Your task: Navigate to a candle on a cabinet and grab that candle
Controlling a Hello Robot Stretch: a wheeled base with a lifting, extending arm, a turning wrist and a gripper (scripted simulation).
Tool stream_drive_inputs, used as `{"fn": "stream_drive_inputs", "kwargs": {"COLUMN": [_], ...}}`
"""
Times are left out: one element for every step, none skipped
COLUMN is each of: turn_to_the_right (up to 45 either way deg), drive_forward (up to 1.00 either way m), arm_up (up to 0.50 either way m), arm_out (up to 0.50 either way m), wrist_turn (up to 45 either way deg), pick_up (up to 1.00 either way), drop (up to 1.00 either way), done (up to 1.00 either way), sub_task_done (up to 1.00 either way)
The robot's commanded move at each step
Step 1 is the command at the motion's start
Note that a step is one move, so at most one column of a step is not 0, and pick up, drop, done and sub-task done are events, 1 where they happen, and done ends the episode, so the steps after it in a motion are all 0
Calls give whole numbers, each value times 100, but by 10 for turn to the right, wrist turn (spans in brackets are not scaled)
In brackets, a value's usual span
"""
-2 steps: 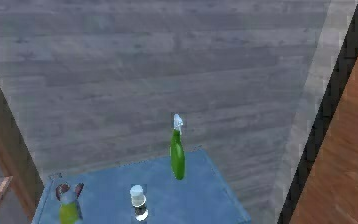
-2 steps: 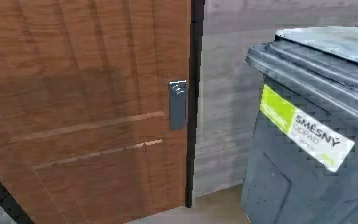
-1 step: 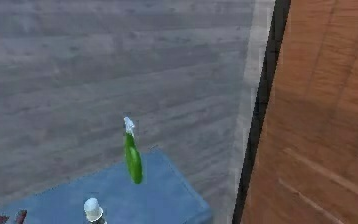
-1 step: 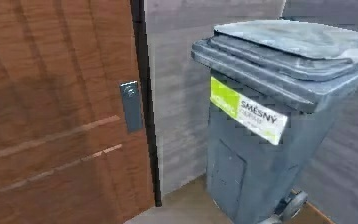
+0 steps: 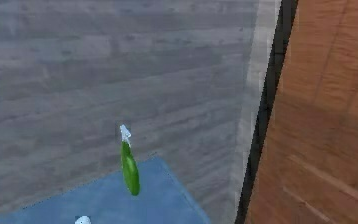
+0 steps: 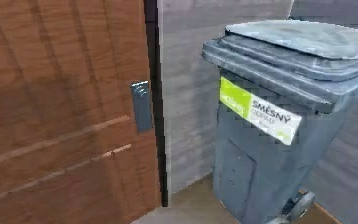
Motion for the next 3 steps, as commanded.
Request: {"fn": "stream_drive_inputs", "kwargs": {"turn_to_the_right": [-450, -450, -270], "drive_forward": [0, 0, 0], "arm_up": [0, 0, 0], "arm_out": [0, 0, 0], "wrist_turn": [0, 0, 0], "pick_up": [0, 0, 0], "drop": [0, 0, 0], "done": [0, 0, 0], "sub_task_done": [0, 0, 0]}}
